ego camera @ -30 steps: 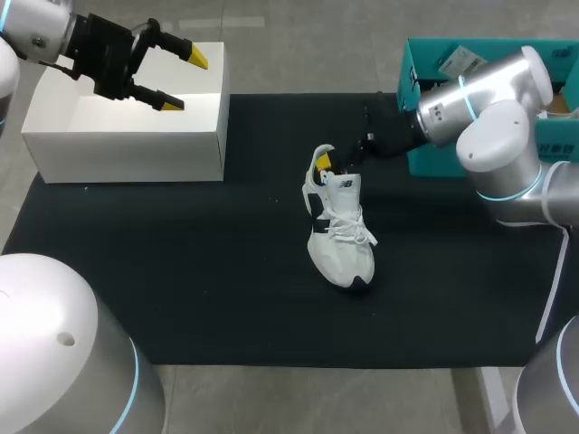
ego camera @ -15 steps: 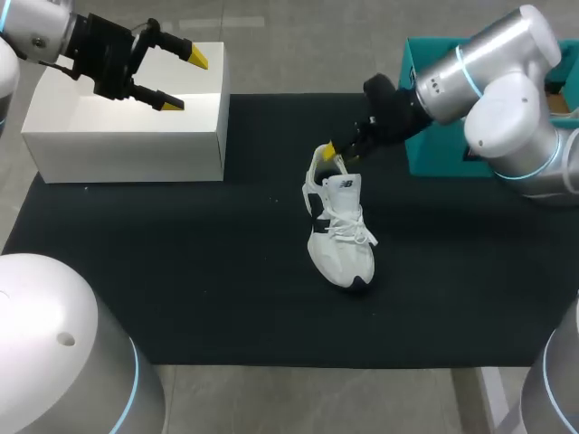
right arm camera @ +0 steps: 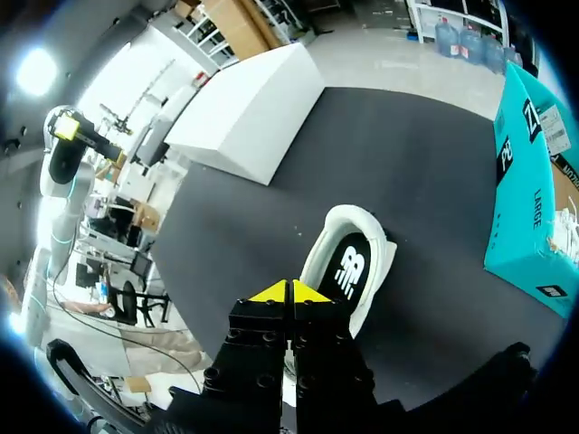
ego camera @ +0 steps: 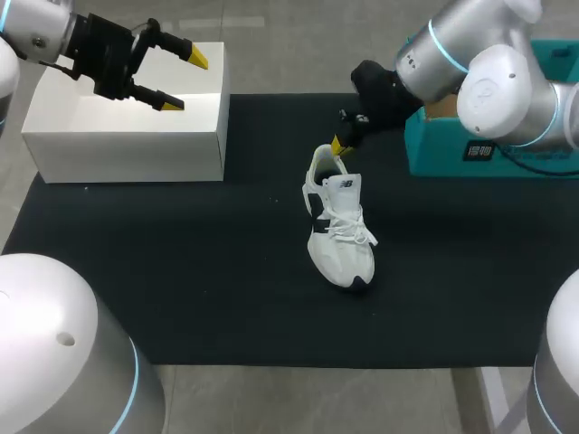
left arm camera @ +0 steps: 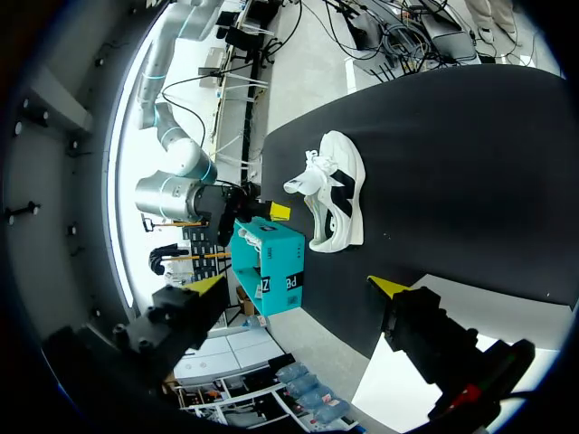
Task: Take the shoe out of the shoebox, open the shoe tongue, remove and reinsert the insole, then place the shoe into the shoebox
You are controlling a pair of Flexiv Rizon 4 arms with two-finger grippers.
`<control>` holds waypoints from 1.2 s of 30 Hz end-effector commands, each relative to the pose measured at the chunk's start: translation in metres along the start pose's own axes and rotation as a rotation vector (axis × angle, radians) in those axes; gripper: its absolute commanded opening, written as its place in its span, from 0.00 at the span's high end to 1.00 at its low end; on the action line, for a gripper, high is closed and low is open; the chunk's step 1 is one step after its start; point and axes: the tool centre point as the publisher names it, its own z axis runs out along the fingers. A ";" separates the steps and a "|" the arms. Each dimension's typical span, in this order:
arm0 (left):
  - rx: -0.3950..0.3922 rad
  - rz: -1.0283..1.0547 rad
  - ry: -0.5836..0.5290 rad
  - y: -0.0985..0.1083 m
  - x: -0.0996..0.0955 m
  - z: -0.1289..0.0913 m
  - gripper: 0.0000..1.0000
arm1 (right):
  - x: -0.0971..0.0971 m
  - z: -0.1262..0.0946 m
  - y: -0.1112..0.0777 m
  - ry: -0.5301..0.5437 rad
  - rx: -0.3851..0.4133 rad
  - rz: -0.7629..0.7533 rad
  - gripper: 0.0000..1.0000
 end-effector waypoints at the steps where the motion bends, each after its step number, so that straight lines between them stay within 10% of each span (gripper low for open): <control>1: 0.002 0.000 0.003 0.001 0.000 0.000 0.00 | 0.002 0.000 -0.001 -0.020 0.000 0.002 1.00; 7: 0.002 0.000 0.003 0.001 0.000 0.000 0.00 | 0.002 0.000 -0.001 -0.020 0.000 0.002 1.00; 15: 0.002 0.000 0.003 0.001 0.000 0.000 0.00 | -0.009 0.028 0.013 -0.317 -0.042 0.075 1.00; 36: 0.002 0.000 0.003 0.001 0.000 0.000 0.00 | -0.035 0.073 0.004 -0.401 -0.017 0.261 1.00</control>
